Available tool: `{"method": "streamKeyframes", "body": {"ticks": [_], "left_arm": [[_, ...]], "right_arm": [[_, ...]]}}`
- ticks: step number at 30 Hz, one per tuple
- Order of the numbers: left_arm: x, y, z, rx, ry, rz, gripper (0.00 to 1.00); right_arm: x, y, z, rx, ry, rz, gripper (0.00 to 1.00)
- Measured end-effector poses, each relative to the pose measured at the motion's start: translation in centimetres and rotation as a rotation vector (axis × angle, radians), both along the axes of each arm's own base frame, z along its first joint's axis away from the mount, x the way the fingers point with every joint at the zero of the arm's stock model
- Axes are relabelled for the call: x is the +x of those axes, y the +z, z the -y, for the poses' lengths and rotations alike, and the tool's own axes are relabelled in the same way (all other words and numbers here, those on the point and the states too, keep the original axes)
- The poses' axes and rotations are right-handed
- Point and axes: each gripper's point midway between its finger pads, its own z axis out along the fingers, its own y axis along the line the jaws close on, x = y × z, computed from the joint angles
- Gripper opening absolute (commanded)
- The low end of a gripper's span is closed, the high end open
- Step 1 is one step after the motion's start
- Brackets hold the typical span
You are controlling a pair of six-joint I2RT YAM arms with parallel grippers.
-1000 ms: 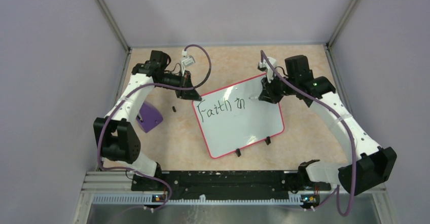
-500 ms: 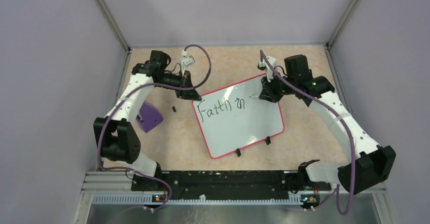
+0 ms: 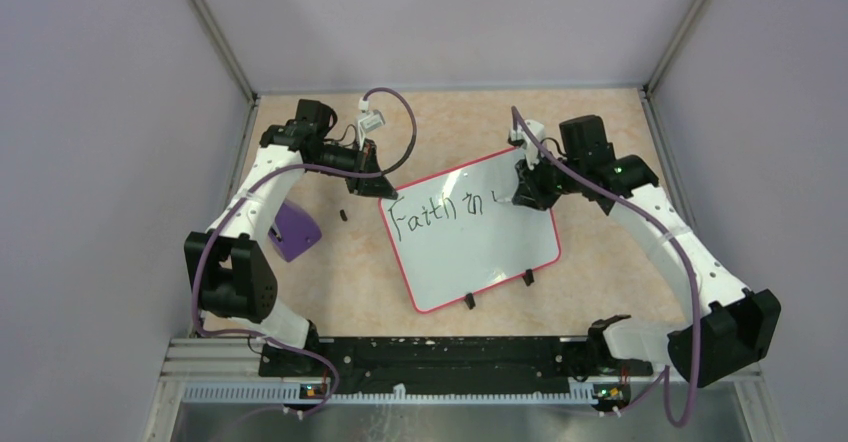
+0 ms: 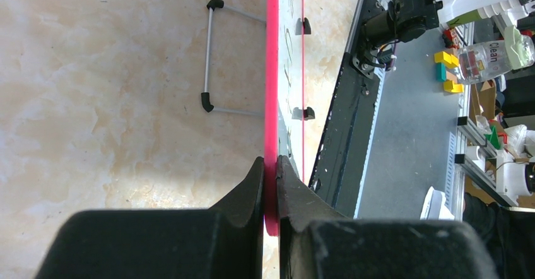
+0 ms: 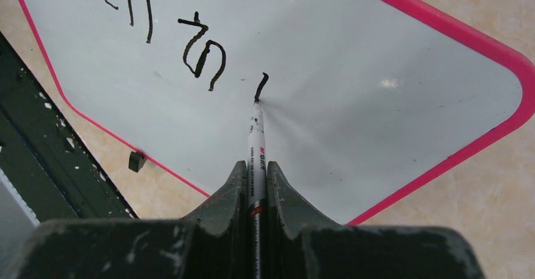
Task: Write a sentence on the whiteboard
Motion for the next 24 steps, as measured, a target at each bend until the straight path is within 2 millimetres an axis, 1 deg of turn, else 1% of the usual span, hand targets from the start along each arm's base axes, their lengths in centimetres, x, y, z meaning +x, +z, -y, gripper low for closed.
{"method": "streamKeyframes", "body": {"ticks": [7, 15, 24], "left_arm": [[0.0, 0.0, 0.0, 0.000, 0.000, 0.000, 0.00], [0.0, 0.0, 0.0, -0.001, -0.001, -0.001, 0.00], [0.0, 0.0, 0.0, 0.000, 0.000, 0.000, 0.00]], "right_arm": [[0.1, 0.1, 0.0, 0.001, 0.000, 0.000, 0.00], [0.8, 1.1, -0.3, 0.010, -0.001, 0.025, 0.00], [1.1, 1.2, -0.2, 0.002, -0.010, 0.027, 0.00]]}}
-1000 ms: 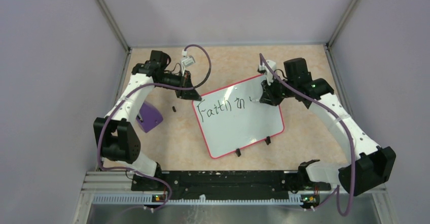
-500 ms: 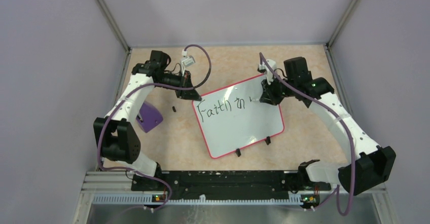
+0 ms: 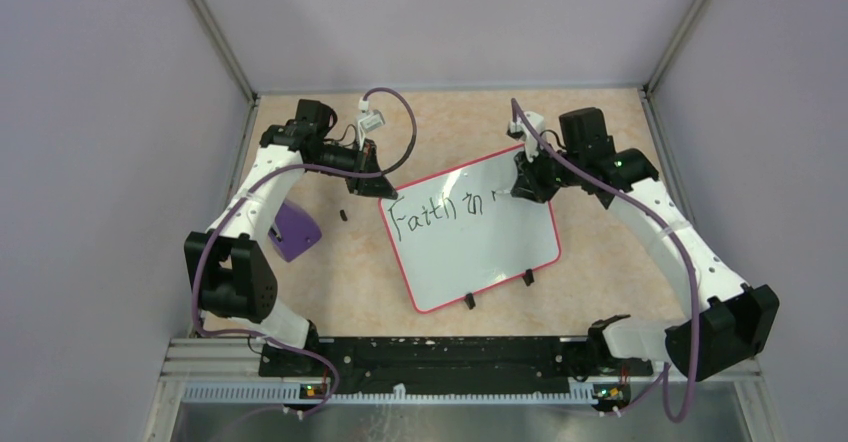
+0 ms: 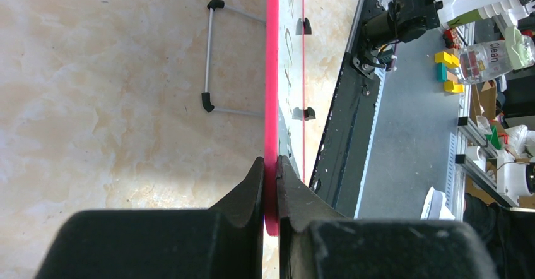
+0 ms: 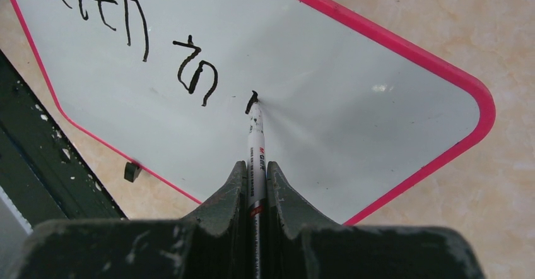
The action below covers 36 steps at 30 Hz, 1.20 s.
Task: Write a sentence on the whiteboard
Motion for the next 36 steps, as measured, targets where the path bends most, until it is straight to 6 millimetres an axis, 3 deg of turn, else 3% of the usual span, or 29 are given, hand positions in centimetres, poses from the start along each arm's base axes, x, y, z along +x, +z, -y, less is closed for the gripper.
{"method": "streamKeyframes", "body": {"ticks": [16, 36], "left_arm": [[0.0, 0.0, 0.0, 0.000, 0.000, 0.000, 0.00], [-0.1, 0.0, 0.0, -0.003, -0.001, -0.004, 0.00]], "right_arm": [[0.2, 0.1, 0.7, -0.018, -0.027, 0.019, 0.00], [-1.4, -1.4, 1.4, -0.041, -0.005, -0.026, 0.00]]}}
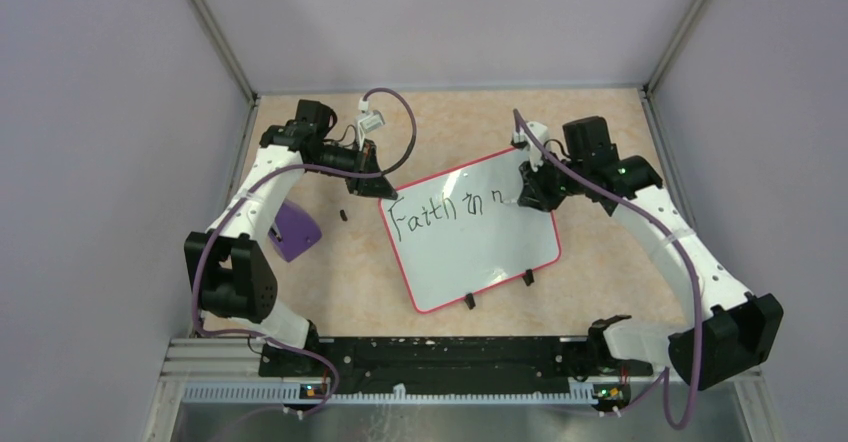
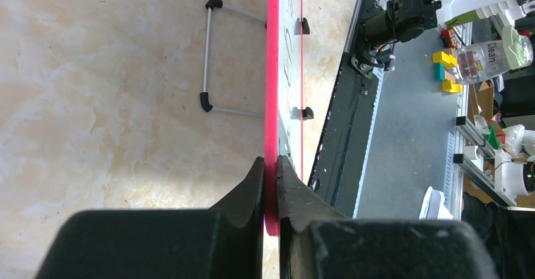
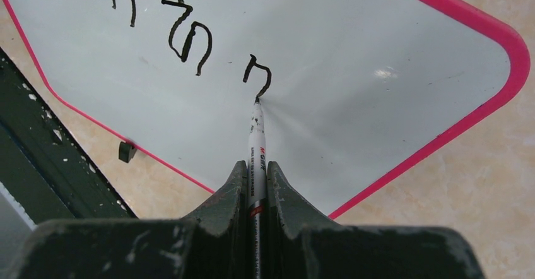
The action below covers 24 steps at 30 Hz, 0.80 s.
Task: Write a sentence on the whiteboard
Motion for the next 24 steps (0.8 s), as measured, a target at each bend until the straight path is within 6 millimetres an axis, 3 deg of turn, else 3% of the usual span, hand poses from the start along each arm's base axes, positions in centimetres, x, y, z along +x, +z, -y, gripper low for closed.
{"method": "streamKeyframes", "body": {"ticks": [9, 24], "left_arm": [[0.0, 0.0, 0.0, -0.001, -0.002, 0.003, 0.00], [0.0, 0.0, 0.0, 0.000, -0.002, 0.003, 0.00]], "right_arm": [[0.4, 1.7, 0.0, 0.017, -0.012, 0.039, 0.00], [1.2, 1.0, 0.6, -0.015, -0.045, 0.037, 0.00]]}}
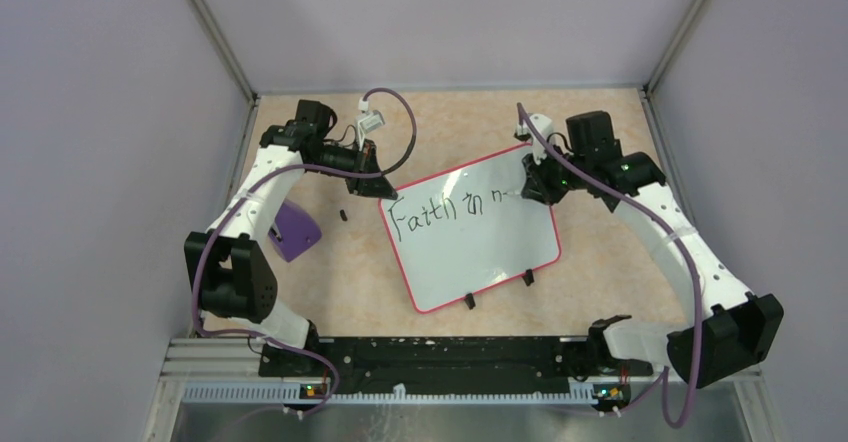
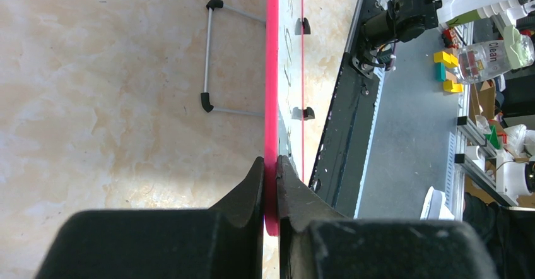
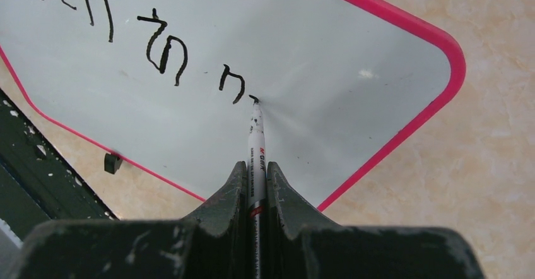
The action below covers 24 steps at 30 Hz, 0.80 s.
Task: Write a sentence on the whiteboard
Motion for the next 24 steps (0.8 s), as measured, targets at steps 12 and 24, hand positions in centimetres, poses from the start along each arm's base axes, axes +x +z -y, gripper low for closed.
{"method": "streamKeyframes", "body": {"ticks": [12, 24], "left_arm": [[0.0, 0.0, 0.0, 0.001, 0.000, 0.001, 0.00], [0.0, -0.1, 0.0, 0.003, 0.001, 0.000, 0.00]], "right_arm": [[0.7, 0.2, 1.1, 0.000, -0.041, 0.001, 0.00], [1.3, 0.9, 0.6, 0.019, -0.029, 0.006, 0.00]]}}
